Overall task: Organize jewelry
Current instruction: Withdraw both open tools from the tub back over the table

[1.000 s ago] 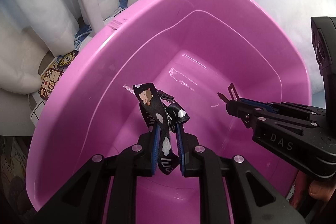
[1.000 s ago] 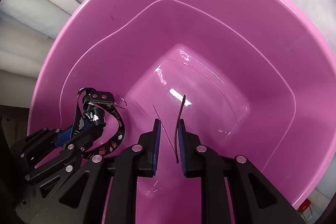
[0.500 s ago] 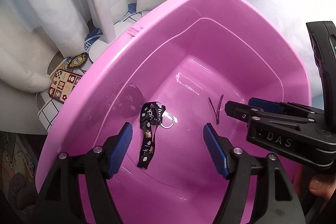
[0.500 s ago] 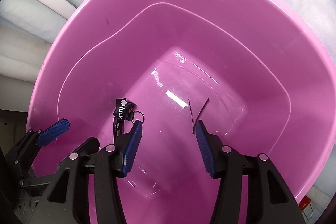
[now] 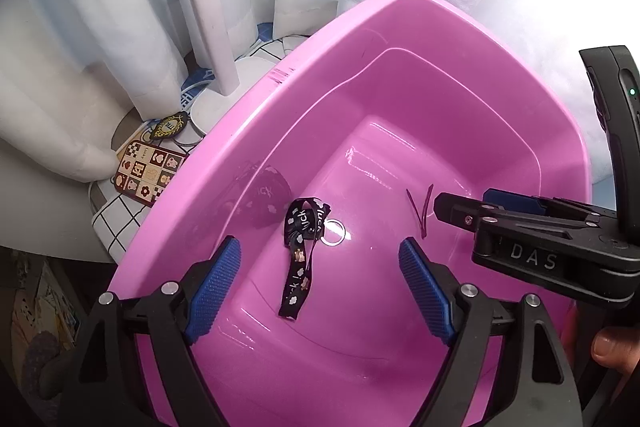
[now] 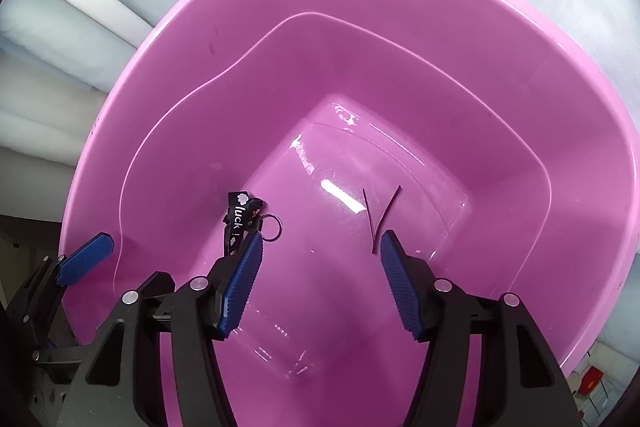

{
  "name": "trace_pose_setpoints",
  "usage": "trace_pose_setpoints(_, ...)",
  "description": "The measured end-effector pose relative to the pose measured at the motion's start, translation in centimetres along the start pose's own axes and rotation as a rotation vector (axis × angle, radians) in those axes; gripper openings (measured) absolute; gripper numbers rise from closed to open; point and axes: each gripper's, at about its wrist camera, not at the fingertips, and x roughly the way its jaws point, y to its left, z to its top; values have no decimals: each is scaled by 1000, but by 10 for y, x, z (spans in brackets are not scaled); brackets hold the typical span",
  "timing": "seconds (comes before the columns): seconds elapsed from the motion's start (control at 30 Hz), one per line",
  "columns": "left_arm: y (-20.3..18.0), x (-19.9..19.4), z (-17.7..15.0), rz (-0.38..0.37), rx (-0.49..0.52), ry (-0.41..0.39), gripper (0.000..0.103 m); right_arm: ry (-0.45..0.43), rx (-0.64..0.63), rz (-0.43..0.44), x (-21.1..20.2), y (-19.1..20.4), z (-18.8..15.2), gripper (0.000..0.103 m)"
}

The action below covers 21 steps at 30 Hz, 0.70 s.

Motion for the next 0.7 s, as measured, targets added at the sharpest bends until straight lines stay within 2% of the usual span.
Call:
trace_pose_setpoints(0.2, 0, -15, -8, 0, 18, -34, 80, -51, 13, 30, -21, 2, -8, 60)
trace_pose_setpoints(0.37, 2, -37, -22, 23, 51, -97, 83, -120, 27, 54, -47, 3, -21, 63)
trace_pose_setpoints(0.7, 1, -87, -52, 42, 88, -218, 84, -267, 77, 65, -102, -19, -72, 63)
